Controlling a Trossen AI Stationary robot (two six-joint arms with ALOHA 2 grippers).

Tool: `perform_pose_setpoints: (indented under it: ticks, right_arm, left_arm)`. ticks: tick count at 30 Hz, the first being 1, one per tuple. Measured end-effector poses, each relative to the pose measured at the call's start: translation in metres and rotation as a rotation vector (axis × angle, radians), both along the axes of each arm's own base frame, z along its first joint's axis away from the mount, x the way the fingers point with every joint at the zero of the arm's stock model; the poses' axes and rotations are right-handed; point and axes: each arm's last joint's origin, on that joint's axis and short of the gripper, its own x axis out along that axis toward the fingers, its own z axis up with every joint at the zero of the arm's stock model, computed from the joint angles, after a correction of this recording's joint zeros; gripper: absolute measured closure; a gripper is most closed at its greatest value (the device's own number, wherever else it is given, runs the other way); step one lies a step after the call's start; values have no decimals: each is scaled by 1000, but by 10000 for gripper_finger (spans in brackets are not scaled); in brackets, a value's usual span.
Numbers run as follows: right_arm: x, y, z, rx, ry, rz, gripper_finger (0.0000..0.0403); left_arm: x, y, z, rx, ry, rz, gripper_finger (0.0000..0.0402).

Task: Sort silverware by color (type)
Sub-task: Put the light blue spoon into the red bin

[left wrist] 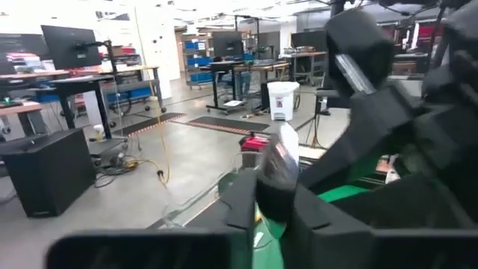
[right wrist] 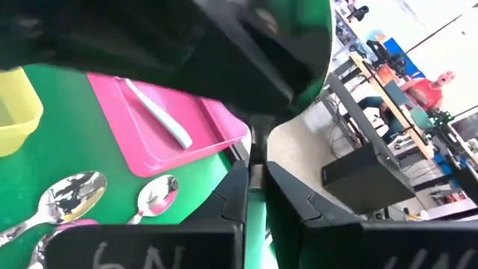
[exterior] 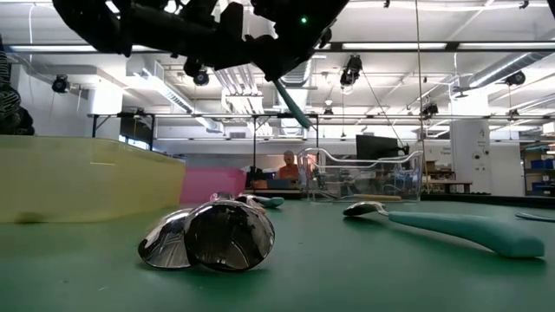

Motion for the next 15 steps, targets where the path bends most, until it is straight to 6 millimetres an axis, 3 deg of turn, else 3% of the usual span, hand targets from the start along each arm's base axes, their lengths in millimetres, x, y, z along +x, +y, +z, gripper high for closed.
perform_pose_setpoints:
  ticks: [9,15]
  right_arm:
    - [0,0,0,14,-18,-5,377]
    - [-1,0,-1,72,-69,-26,329]
  left_arm:
    - [0,0,3,18,8,3,400]
    - [-2,0,7,8,-14,-10,401]
